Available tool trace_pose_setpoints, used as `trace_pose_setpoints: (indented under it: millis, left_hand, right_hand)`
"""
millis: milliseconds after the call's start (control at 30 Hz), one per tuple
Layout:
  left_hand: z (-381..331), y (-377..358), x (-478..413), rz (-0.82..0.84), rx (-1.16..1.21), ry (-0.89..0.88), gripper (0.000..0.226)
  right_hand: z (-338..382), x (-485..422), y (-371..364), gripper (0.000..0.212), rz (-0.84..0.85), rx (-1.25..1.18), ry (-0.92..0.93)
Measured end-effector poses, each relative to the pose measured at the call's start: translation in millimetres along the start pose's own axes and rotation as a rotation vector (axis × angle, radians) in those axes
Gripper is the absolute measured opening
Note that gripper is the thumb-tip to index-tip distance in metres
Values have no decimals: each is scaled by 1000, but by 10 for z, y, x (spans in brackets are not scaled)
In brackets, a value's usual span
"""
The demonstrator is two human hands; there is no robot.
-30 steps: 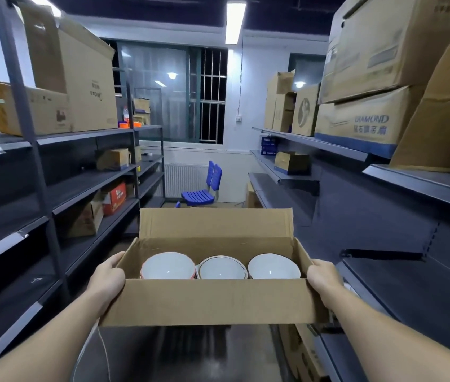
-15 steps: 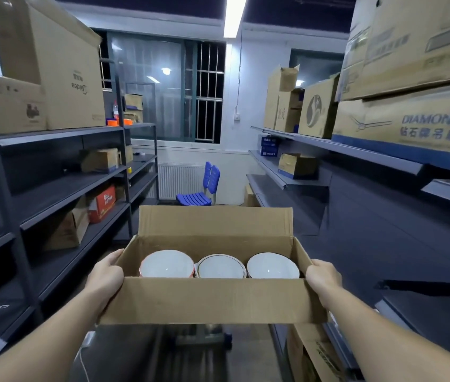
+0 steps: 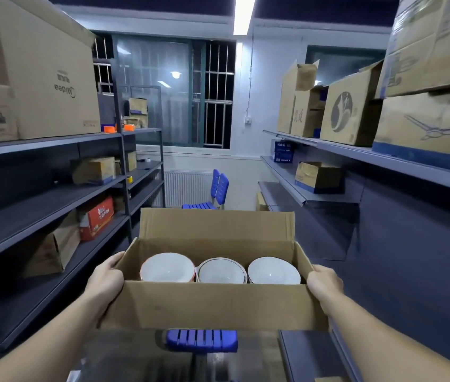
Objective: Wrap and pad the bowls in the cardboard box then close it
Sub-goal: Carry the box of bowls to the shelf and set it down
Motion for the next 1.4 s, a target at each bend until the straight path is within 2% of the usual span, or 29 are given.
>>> trace_pose_setpoints:
  millis: [367, 500, 767, 1033, 1400]
  left_hand:
    - [-106, -503, -1499, 46, 13, -17, 64]
    - [-147, -683, -2213, 109, -7, -40, 67]
    - [-422, -1243, -3531, 277, -24, -90, 73]
    - [-981, -2457, -3967, 431, -9, -193, 64]
    - [-1599, -4512, -3820, 792, -53, -263, 78]
  right_hand:
    - [319, -1301, -284, 37, -46, 5, -51]
    - [378, -1717, -455, 38, -60, -5, -94]
    - [580, -2392, -468, 38, -193, -63, -140]
    - [229, -2596, 34, 37, -386, -99, -296]
    - [-571, -2481, 1136, 48, -712, -241, -448]
Point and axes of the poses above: each hand's wrist, its own x-axis away from the middle knuckle, its own y-axis out of the back of the hand, z = x × y, the point moved 2 cm from there along -x, towards the middle knuckle, and after that the axes turned 12 degrees about z, right-handed, at the moved point
